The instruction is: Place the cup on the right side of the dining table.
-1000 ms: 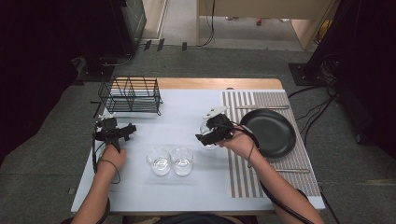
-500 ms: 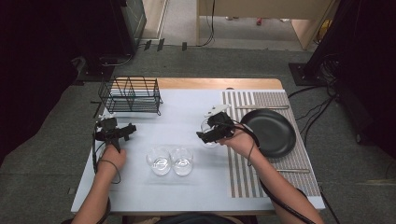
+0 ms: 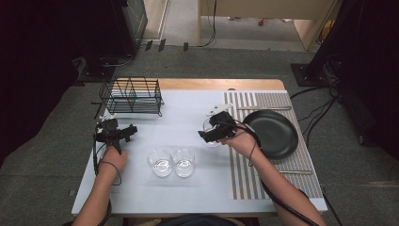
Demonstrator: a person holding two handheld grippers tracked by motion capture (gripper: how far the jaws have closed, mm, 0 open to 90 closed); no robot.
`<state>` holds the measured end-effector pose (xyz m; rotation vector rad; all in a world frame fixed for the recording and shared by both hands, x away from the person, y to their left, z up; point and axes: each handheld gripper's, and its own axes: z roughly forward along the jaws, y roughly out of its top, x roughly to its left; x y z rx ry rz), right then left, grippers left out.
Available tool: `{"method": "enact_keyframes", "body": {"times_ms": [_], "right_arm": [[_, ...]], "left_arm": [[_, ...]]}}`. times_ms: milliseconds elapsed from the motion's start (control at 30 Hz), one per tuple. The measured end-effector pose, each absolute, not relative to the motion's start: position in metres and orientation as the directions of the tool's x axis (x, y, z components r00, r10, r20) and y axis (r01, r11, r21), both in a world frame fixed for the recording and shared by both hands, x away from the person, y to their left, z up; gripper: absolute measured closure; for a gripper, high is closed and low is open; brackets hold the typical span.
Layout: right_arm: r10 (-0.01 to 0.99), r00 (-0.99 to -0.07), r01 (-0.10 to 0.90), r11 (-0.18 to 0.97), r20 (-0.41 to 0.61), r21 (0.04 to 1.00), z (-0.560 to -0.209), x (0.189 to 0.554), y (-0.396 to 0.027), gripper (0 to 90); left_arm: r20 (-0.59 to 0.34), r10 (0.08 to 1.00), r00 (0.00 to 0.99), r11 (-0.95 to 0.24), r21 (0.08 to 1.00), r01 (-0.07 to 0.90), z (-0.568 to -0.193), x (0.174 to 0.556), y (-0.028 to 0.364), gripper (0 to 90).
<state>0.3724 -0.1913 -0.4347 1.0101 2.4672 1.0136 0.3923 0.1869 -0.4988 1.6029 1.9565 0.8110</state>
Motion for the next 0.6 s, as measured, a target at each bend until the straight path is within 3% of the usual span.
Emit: {"method": "enact_keyframes", "body": {"times_ms": [600], "right_arm": [[0.715,-0.699,0.501,0.489,0.001,0.714,-0.4355,0.3785,-0.1919,18.6]], "left_arm": [[0.003,0.980,-0.197,0.138,0.705,0.696,-0.4987,0.3921,0.1871,0.0]]}}
